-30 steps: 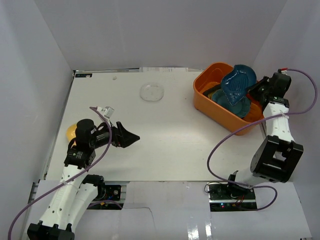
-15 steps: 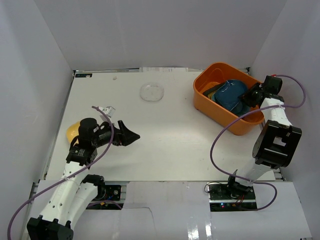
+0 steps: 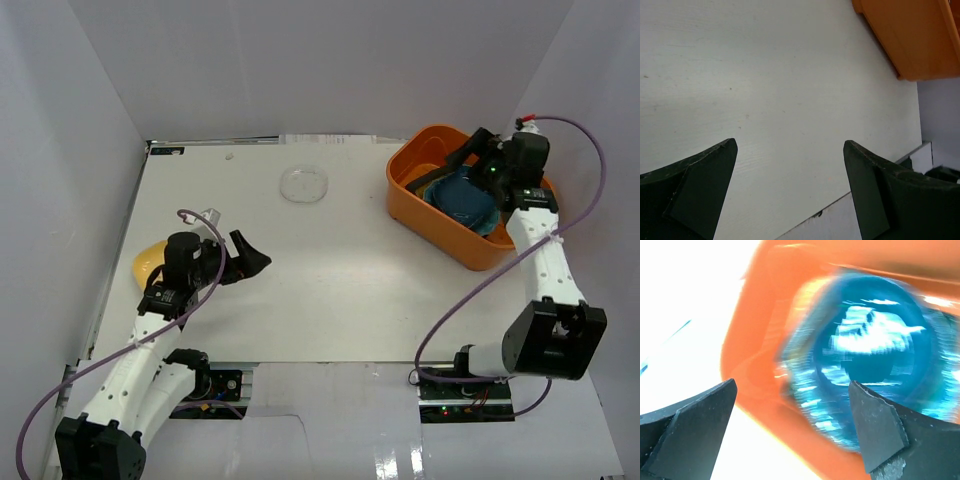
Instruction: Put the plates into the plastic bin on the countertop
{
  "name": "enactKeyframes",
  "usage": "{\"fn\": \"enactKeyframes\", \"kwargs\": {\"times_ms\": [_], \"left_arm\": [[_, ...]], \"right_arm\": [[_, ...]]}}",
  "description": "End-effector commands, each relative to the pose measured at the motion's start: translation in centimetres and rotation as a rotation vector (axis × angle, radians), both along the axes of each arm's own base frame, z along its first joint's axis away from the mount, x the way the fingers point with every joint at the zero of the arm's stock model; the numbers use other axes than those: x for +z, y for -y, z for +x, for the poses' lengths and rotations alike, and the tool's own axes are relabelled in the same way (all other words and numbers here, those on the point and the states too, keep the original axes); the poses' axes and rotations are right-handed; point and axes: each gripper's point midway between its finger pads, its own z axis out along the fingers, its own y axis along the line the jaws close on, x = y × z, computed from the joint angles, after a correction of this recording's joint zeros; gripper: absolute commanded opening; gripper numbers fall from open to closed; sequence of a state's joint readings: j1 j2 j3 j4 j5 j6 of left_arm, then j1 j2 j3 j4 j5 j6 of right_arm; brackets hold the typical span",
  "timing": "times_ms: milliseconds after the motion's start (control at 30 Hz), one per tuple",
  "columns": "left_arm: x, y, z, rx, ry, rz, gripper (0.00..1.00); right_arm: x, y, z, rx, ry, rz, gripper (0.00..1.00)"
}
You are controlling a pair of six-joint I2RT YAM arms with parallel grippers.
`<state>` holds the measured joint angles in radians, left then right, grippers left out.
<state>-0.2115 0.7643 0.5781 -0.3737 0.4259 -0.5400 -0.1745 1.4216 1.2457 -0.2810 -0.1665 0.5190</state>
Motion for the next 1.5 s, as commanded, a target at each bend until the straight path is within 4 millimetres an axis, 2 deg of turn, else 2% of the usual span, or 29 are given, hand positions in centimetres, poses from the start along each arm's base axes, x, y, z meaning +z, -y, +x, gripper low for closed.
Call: {"fn": "enactKeyframes", "kwargs": {"times_ms": [0,33,67,133,167,200,233,267,333,367,400,467,633,767,900,967,1000,1033,1133,1200,1267,1300,1433,1467], "left_arm": [[0.6,-2.8,2.0,0.246,0.004,0.009,0.98],[0.6,-3.3,2.2,0.291,0.004,0.007,0.98],[0.5,-3.9,2.4,0.333,0.001,0.005,0.98],[-0.1,-5.9,2.7,0.482,-0.028,0.015,0.98],[-0.3,-7.0,2.8,0.56,-0.041,0.027,0.98],[0.0,-9.0,3.2,0.693,-0.034,0.028,0.98],[-0.5,-10.0,2.7,0.754,-0.063,0.047,0.98],[-0.4,-10.8,2.6,0.804,-0.067,0.054,0.98],[-0.3,-13.0,2.0,0.951,-0.087,0.075,0.98],[-0.5,-13.8,1.6,1.004,-0.102,0.079,0.98],[-1.1,-14.5,1.0,1.05,-0.123,0.096,0.98],[-1.9,-15.9,0.6,1.15,-0.134,0.11,0.98],[-4.5,-19.6,-0.5,1.352,-0.215,0.228,0.98],[-6.9,-20.2,-0.2,1.39,-0.342,0.142,0.95],[-6.8,-23.3,0.5,1.488,-0.338,0.059,0.94],[-7.1,-24.0,0.7,1.497,-0.354,0.037,0.94],[-7.7,-23.6,1.1,1.466,-0.39,0.014,0.93],[-8.2,-24.1,0.9,1.481,-0.416,-0.001,0.93],[-10.3,-23.2,0.5,1.459,-0.504,-0.016,0.93],[-11.0,-22.9,0.2,1.457,-0.521,-0.027,0.92],[-11.4,-23.0,-0.1,1.462,-0.515,-0.028,0.91],[-11.3,-23.2,0.0,1.468,-0.503,-0.029,0.91],[-12.4,-23.7,0.2,1.475,-0.541,0.002,0.89],[-12.5,-23.9,0.5,1.476,-0.537,0.001,0.88]], "right_arm": [[5.3,-8.0,-1.0,0.196,0.18,-0.076,0.98],[5.3,-9.9,-1.7,0.239,0.192,-0.075,0.98],[5.6,-13.3,-2.5,0.325,0.221,-0.069,0.98],[4.8,-16.5,-3.7,0.411,0.224,-0.072,0.98],[4.8,-20.0,-5.0,0.501,0.242,-0.064,0.98],[4.2,-21.6,-5.6,0.554,0.236,-0.072,0.98],[3.4,-23.3,-6.4,0.597,0.225,-0.079,0.98],[2.8,-26.3,-8.3,0.687,0.221,-0.081,0.98],[1.4,-29.2,-10.3,0.811,0.204,-0.086,0.98],[0.4,-30.8,-12.0,0.878,0.185,-0.076,0.98],[0.1,-31.5,-12.6,0.907,0.188,-0.071,0.98],[-1.2,-32.5,-14.3,0.959,0.176,-0.063,0.98],[-3.1,-32.8,-16.6,1.039,0.147,-0.068,0.98],[-4.1,-32.3,-17.8,1.069,0.134,-0.079,0.98],[-4.7,-32.2,-18.7,1.114,0.123,-0.078,0.98],[-4.9,-32.3,-19.0,1.133,0.121,-0.076,0.98],[-5.0,-32.5,-19.2,1.148,0.118,-0.072,0.98],[-5.1,-32.5,-19.1,1.149,0.116,-0.073,0.98],[-5.1,-32.9,-18.7,1.154,0.104,-0.076,0.98],[-5.4,-33.2,-18.1,1.154,0.094,-0.085,0.98],[-4.6,-33.8,-17.3,1.154,0.111,-0.097,0.98],[-5.4,-33.9,-16.7,1.144,0.087,-0.117,0.98],[-6.1,-34.7,-13.4,1.109,0.069,-0.223,0.98],[-6.2,-35.3,-11.8,1.092,0.064,-0.252,0.98]]}}
